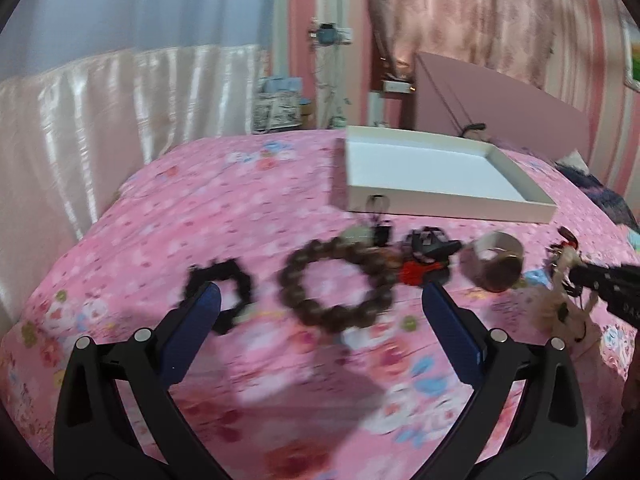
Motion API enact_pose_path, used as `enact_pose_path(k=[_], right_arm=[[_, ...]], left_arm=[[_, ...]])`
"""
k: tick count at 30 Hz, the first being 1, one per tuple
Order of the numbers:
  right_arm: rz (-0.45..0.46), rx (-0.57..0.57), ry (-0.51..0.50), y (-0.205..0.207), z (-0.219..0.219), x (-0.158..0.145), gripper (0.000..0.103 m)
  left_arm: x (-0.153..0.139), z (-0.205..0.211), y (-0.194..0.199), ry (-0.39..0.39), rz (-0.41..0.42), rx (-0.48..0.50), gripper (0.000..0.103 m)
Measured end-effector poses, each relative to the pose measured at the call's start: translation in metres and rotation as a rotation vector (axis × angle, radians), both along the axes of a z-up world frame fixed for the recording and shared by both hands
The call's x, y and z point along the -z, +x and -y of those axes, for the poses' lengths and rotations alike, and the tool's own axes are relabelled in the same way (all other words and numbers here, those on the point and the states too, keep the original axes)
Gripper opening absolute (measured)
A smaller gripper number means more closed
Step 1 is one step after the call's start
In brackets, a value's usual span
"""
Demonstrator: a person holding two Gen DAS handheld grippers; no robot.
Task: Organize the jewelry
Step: 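Lift the scrunchie with the right tool while the left tool grasps the black claw clip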
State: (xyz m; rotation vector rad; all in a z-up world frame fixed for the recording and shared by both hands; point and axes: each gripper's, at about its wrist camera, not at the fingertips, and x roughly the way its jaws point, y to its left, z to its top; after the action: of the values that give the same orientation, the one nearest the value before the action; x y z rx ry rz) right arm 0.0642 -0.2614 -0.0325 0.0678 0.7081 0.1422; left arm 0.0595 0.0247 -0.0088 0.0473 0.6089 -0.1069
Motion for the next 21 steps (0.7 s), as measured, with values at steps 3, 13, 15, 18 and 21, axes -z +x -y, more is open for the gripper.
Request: enact_pose_path(k=[3,13,15,18,21], right_arm=[[0.025,0.007,0.008,0.002,0.007,-0.006,0.010],[0.054,0.023,0.048,0.005,0.036,-0.009,0.010],[0.056,0.032,0.063,0.004,0.043,-0.007,0.010],[0.063,0.055,0.086,0.002,0.056,-0.007,0.010],[0.067,0.057,0.090,0.000,0.062,-0.008,0.010]], left_arm=[[-0.001,0.021,0.008,-0.011,-0.009,0.040,0.100],[0.007,0.066,0.038,-0.013,-0.041,0.064,0.100],[0.011,0.073,0.045,-0.017,-0.058,0.067,0.099],[0.016,0.087,0.055,0.015,-0.064,0.059,0.094],[0.020,0.098,0.071,0.045,-0.098,0.039,0.081]])
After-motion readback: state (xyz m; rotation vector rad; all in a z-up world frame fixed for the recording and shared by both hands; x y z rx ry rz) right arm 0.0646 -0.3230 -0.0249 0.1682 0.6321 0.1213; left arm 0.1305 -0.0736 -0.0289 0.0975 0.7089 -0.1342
